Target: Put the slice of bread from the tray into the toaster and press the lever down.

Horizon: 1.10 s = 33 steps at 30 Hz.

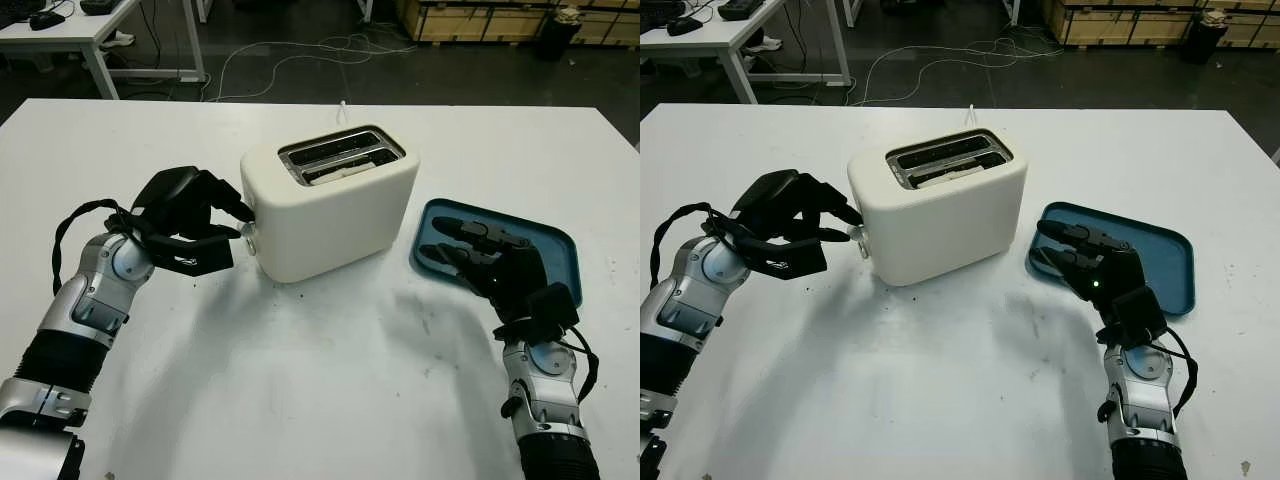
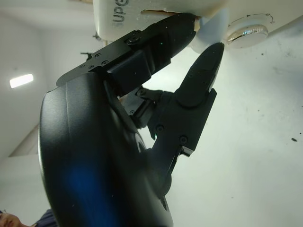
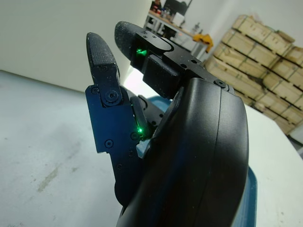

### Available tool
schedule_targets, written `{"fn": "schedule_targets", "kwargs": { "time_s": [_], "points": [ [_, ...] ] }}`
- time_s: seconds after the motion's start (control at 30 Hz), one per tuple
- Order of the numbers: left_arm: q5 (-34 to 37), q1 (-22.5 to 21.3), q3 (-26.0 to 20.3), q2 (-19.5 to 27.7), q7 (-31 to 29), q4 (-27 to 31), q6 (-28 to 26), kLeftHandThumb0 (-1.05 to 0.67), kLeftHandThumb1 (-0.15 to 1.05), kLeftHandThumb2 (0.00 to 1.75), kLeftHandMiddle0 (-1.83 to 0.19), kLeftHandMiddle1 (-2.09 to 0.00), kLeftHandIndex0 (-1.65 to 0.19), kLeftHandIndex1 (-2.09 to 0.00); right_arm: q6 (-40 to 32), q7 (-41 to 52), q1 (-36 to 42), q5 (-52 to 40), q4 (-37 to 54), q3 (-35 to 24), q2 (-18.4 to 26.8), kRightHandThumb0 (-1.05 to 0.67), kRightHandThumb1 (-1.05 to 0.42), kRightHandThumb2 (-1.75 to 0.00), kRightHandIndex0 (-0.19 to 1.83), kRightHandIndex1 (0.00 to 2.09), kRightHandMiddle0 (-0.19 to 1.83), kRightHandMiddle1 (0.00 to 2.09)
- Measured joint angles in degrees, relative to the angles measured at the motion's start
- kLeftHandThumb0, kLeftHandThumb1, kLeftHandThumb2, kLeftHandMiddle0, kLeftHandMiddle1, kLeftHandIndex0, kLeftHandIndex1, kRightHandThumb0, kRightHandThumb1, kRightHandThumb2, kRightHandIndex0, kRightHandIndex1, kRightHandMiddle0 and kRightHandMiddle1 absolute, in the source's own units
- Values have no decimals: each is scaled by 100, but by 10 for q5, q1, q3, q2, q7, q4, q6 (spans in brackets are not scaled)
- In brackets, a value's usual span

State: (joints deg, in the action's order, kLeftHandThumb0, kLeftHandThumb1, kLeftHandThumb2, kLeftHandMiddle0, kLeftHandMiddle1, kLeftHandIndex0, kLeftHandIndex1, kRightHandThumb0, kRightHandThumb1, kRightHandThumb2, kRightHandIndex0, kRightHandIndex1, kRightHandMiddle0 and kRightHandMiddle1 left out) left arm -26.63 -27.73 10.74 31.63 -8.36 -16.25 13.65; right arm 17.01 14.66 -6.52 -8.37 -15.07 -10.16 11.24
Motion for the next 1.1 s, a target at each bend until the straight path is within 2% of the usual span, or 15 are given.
{"fn": "schedule_targets", "kwargs": {
  "time_s": [0.2, 0.33, 0.5, 0.67, 0.77, 0.8, 0.9, 1.1],
  "points": [
    [-2, -8, 1, 0, 6, -21, 26, -24, 79, 0, -95, -160, -132, -6, 0, 1, 0, 0, 0, 0, 0, -44, -92, -1, 119, 0, 105, 0],
    [-9, -27, 7, 1, 2, -41, 42, -24, 79, 0, -97, -154, -134, -7, 0, 1, 0, 0, 0, 0, 0, -44, -92, 0, 119, 0, 106, 0],
    [-21, -54, 16, 3, -5, -63, 55, -23, 77, 0, -96, -157, -133, -7, 0, 0, 0, 0, 0, 0, 0, -44, -92, 0, 119, 0, 105, 0],
    [-34, -103, 40, 2, -31, -105, 62, -28, 79, 0, -100, -124, -129, -4, 0, 0, 1, 0, 1, 1, 0, -45, -92, -1, 119, 0, 105, 0],
    [-39, -128, 55, -4, -38, -140, 66, -28, 82, 1, -99, -112, -126, -2, -2, -1, 1, 0, 2, 1, 0, -45, -92, -1, 119, 0, 106, 0],
    [-39, -135, 58, -8, -38, -154, 68, -27, 83, 1, -99, -99, -125, -1, -2, -1, 1, 0, 2, 1, 0, -45, -92, -1, 119, 0, 106, 0],
    [-39, -147, 63, -20, -27, -202, 75, -26, 84, 1, -103, -85, -124, -1, -1, 0, 1, 0, 1, 1, -1, -45, -92, -1, 120, 1, 106, 0],
    [-37, -151, 67, -54, 81, -311, 91, -22, 86, 1, -102, -91, -127, -2, -1, 0, 2, 1, -1, 1, -1, -42, -92, -1, 121, 1, 106, 0]
  ]
}}
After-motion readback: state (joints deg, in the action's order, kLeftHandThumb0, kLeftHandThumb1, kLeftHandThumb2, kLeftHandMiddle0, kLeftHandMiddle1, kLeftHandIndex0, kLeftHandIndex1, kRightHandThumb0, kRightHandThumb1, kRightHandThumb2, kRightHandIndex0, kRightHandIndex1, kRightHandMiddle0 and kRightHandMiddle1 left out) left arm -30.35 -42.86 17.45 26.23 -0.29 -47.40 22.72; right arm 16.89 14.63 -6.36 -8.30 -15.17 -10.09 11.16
